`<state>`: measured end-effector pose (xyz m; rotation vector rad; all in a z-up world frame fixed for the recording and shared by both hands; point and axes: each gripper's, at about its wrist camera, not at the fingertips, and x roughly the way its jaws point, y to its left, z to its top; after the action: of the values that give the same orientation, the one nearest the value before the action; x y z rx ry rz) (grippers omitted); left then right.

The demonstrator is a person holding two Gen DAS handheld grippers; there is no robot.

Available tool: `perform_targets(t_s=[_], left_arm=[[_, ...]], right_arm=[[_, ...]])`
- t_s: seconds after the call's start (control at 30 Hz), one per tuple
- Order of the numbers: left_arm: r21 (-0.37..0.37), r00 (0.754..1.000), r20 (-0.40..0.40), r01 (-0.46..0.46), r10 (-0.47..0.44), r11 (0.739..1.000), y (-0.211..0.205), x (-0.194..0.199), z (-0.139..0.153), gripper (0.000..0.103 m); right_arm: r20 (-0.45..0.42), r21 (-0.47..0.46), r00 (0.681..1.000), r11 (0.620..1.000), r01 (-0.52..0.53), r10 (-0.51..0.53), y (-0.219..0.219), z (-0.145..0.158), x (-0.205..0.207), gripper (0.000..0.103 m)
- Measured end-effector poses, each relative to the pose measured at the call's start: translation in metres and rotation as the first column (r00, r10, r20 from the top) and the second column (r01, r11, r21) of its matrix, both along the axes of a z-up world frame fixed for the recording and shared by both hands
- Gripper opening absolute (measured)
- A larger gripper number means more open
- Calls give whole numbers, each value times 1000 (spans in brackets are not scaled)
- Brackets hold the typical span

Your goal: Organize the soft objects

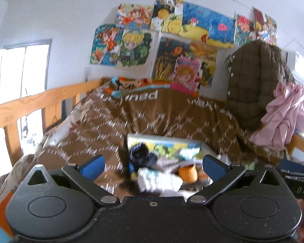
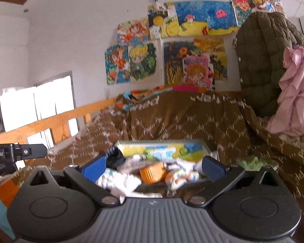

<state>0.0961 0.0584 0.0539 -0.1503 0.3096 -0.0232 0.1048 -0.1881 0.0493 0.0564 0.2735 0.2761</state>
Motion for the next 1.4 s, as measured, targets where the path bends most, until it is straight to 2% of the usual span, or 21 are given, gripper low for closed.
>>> perform_targets(t_s=[0.2, 0.27, 0.37, 0.67, 1.4], left_arm=[[22, 995, -98, -2, 5, 1000, 0, -7, -13, 102], [25, 991, -133, 14, -11, 1000, -1, -5, -18, 102], [38, 984, -180, 19, -12, 999, -3, 2, -25, 102], [94, 962, -269, -17, 42, 995, -3, 13, -38, 102], [77, 935, -343, -69, 91, 995, 5, 25, -45, 102]], right_arm=[[-147, -78, 986, 994, 72, -83, 3, -17, -1, 103], [-208, -89, 975, 994, 62, -79, 5, -25, 3, 103], [-241, -93, 968, 995, 42, -64, 8, -33, 3, 103], [-255, -136, 967, 991, -11, -25, 23, -38, 5, 103], [-221, -174, 975, 982, -69, 29, 45, -38, 14, 103]])
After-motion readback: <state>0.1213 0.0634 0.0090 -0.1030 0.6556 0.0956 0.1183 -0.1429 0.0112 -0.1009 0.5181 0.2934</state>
